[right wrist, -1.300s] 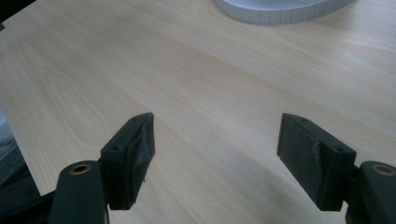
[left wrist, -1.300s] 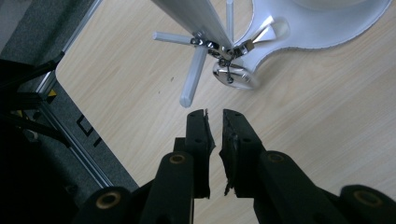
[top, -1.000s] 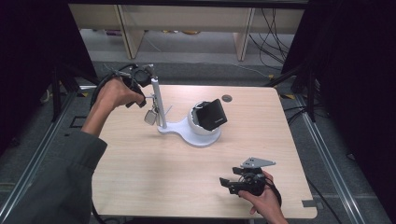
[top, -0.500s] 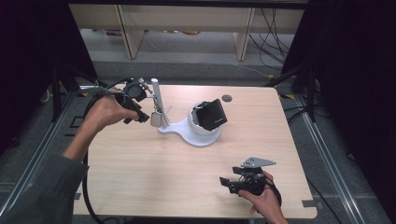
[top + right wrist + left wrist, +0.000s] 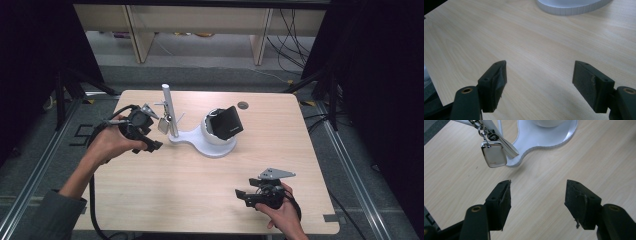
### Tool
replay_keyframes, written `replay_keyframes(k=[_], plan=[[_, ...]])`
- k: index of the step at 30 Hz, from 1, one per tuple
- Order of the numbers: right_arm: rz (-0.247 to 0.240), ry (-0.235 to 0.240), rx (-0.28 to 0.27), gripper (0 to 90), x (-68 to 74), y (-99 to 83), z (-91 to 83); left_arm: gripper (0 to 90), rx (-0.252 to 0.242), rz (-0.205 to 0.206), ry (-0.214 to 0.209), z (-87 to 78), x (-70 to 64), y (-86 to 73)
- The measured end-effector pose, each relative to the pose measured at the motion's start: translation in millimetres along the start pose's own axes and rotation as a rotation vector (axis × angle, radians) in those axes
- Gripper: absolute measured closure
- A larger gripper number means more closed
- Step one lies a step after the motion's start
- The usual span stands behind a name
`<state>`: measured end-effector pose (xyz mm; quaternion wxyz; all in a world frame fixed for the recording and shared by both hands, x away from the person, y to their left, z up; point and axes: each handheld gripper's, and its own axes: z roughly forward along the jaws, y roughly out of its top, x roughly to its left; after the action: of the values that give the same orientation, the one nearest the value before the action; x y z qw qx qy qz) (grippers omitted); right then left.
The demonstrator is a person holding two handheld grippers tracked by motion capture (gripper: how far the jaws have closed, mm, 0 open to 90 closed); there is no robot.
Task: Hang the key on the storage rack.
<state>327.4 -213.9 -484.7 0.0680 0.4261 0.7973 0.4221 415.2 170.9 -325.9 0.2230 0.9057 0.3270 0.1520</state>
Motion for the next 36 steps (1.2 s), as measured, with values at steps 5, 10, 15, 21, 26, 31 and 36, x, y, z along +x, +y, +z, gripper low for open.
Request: replay_keyframes(k=[5,10,15,21,26,31,36], plan=[[-0.013,-0.003,-0.007,28.6,-1.9,0.1,0.2,34.3,-0.016,-0.008,-0.024,4.2,-9.7,-8.7],[-0.013,-0.002,-0.007,28.5,-1.8,0.2,0.4,31.1,-0.053,0.001,-0.042,11.0,-16.5,-17.9],[-0.014,0.006,-0.015,28.5,-2.4,0.7,0.5,28.0,-0.082,-0.004,-0.06,14.7,-23.4,-26.6],[0.001,0.014,-0.014,28.5,-1.5,2.6,1.2,26.0,-0.12,-0.042,-0.099,23.0,-31.3,-46.0],[-0.014,0.012,-0.015,28.4,-3.8,2.4,2.4,24.8,-0.136,-0.039,-0.131,25.9,-39.9,-58.6],[-0.008,0.027,-0.009,28.4,-1.9,2.1,4.0,23.5,-0.122,-0.031,-0.137,33.2,-47.6,-67.6],[-0.019,0.0,-0.006,28.3,-2.6,2.1,4.2,23.2,-0.126,-0.027,-0.144,41.6,-57.3,-81.1]])
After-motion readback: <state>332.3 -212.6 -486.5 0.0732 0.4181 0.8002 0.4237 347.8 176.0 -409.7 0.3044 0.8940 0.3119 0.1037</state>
